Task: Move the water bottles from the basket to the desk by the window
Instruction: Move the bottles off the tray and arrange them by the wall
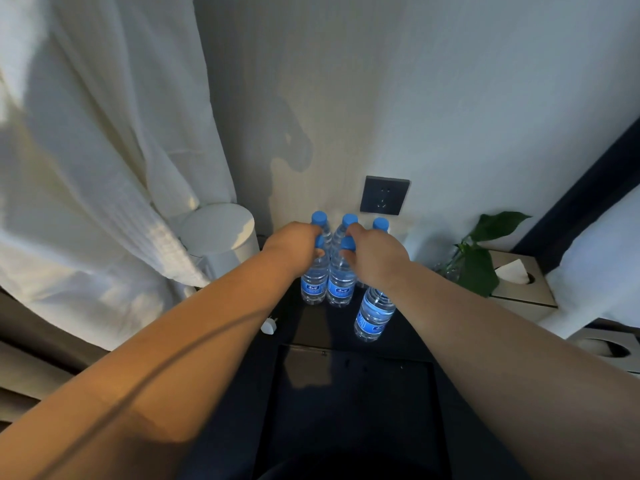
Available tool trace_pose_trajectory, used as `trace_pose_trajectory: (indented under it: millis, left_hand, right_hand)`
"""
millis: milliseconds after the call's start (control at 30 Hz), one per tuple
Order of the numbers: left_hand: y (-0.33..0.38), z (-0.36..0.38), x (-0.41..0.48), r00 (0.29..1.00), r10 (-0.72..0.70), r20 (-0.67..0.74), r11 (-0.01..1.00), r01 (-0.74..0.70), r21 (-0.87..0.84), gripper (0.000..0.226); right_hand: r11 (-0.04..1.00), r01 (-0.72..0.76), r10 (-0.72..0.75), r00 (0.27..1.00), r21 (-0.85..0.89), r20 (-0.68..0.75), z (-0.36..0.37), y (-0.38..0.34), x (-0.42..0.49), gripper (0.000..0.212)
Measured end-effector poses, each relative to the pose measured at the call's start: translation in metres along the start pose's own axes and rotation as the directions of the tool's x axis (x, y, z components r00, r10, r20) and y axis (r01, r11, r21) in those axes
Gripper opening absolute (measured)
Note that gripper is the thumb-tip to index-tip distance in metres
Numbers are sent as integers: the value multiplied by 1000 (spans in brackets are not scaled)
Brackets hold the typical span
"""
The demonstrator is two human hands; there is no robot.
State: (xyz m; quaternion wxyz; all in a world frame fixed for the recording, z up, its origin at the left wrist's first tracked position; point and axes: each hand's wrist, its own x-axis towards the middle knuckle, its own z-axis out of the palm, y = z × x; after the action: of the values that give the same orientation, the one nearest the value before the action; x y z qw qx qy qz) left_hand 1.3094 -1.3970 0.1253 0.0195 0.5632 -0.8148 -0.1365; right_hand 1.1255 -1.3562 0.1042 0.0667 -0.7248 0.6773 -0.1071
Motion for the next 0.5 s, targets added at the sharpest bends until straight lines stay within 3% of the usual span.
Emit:
trace_pose_trajectory:
  millis: [500]
  left_hand:
    - [3,0,0,1000,-3,17,1000,3,23,33]
  right_hand:
    - [1000,-7,7,1000,7,-5,-4,-2,-4,41]
